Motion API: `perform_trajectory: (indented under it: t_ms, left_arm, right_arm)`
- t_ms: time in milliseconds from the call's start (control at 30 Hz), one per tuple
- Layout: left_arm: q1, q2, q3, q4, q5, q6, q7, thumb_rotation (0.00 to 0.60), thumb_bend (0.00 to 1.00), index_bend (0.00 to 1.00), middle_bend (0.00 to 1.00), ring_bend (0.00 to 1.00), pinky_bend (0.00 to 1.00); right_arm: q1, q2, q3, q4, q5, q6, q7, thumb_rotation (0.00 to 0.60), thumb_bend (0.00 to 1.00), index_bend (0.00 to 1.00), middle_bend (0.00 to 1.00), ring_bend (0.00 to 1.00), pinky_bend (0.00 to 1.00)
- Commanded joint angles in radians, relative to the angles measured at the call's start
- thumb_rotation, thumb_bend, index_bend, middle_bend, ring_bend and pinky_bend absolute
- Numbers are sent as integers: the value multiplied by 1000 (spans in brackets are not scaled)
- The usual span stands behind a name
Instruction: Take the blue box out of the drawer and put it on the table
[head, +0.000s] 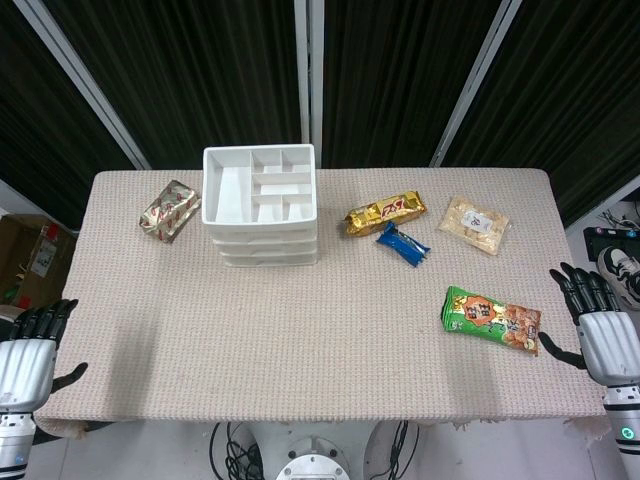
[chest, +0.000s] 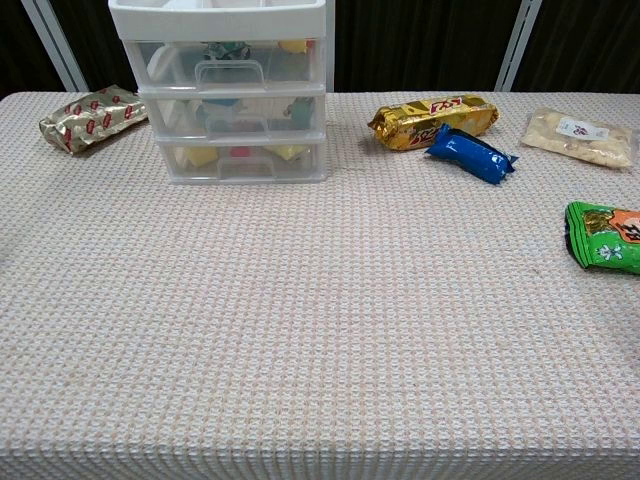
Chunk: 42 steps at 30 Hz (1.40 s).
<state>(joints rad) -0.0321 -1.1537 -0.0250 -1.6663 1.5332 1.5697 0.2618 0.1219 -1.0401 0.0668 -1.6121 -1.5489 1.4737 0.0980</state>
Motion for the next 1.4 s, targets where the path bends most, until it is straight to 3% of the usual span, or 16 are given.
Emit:
perform_trajectory:
  t_ms: [33,300,400,467,600,700,833,933,1067,1300,1400]
  left_arm:
    - [0,-3,-1,2,-7,-5,3,600,0,124,162,163,184]
    - [-20,-42,-19,-7,5,-8,15,600,0,128,177,181,199]
    - [-54,-68,-36,-19,28,-27,-9,600,0,160,223,241,330]
    - [-97,-92,-50,-40,40,-70,-50,600,7,201,280,304,494]
    - [-180,-136,-79,-86,37,-169,-146,600,54,292,405,444,684]
    - [-249,-177,-99,-112,2,-270,-194,600,127,337,494,594,857]
    - [-336,-258,-139,-116,-106,-408,-244,600,280,353,633,777,984]
    - [-389,-339,-175,-88,-188,-481,-311,600,332,372,715,859,1000]
    - [-436,-435,-220,-37,-316,-547,-379,600,363,385,760,898,1000]
    - [-487,-578,-326,49,-531,-659,-596,600,383,237,830,941,1000]
    - [-495,-630,-348,97,-557,-658,-650,600,404,223,877,973,1000]
  right_arm:
    - [6,0,2,-7,5,-11,-11,600,176,0,0,0,0]
    - [-3,9,3,-14,-2,10,-7,600,176,0,0,0,0]
    - [-9,14,4,-13,-8,27,-3,600,176,0,0,0,0]
    - [-13,21,3,-16,-16,38,-4,600,176,0,0,0,0]
    - [-16,34,0,-27,-26,43,-12,600,176,0,0,0,0]
    - [-17,41,0,-35,-35,50,-12,600,176,0,0,0,0]
    - [-13,42,0,-39,-41,47,-14,600,176,0,0,0,0]
    - [-10,38,-3,-36,-42,38,-14,600,176,0,0,0,0]
    - [-8,34,-4,-30,-33,28,-9,600,176,0,0,0,0]
    - [-6,37,-2,-31,-25,22,-1,600,176,0,0,0,0]
    - [-8,38,-3,-33,-28,25,-2,600,176,0,0,0,0]
